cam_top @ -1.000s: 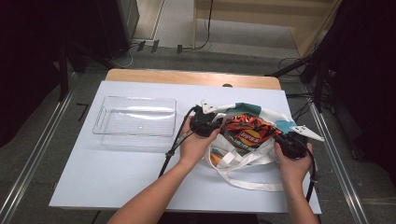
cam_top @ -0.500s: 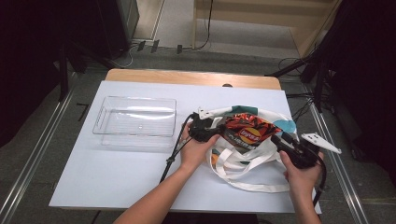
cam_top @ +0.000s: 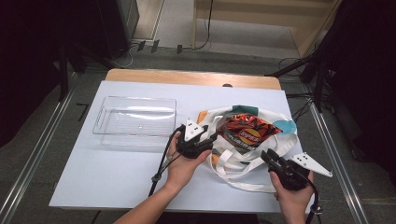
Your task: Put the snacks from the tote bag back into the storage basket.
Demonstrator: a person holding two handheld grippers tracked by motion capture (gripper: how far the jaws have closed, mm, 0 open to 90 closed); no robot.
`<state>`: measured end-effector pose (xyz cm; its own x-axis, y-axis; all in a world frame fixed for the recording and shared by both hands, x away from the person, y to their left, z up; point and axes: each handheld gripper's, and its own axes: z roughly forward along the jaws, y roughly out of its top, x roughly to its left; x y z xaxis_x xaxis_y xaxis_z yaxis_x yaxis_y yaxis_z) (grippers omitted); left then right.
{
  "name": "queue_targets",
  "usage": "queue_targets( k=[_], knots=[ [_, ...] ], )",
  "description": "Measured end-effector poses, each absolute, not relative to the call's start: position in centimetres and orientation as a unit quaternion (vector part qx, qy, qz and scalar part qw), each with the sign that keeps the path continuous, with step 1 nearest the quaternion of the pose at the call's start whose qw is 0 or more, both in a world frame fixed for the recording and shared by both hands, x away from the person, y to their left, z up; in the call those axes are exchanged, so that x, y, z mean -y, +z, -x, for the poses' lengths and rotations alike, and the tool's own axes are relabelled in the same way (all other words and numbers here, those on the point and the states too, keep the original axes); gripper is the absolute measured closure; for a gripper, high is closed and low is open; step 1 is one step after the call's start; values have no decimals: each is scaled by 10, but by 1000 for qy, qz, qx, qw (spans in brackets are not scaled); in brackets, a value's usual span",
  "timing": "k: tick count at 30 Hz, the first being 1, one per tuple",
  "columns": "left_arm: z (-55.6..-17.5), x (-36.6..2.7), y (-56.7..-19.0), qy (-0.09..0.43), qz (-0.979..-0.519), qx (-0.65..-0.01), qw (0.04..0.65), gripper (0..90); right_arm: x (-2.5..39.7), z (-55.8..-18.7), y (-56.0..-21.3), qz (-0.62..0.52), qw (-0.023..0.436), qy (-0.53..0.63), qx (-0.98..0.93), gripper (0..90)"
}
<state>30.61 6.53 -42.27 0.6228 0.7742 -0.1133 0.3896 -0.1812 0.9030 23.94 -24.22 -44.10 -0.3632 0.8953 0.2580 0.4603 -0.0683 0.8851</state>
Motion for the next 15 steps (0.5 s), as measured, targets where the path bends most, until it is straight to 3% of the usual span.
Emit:
queue_targets(
  k=[2,5,15],
  knots=[
    [-299,-66,-428,199,-755,-375,501,703,237,-240,-442,-516,205,510,-657,797],
    [-296,-64,-437,194,-763,-366,497,762,225,-246,-445,-502,201,506,-672,861],
    [-312,-57,-471,159,-780,-385,467,793,209,-270,-474,-515,184,418,-726,900]
  ],
)
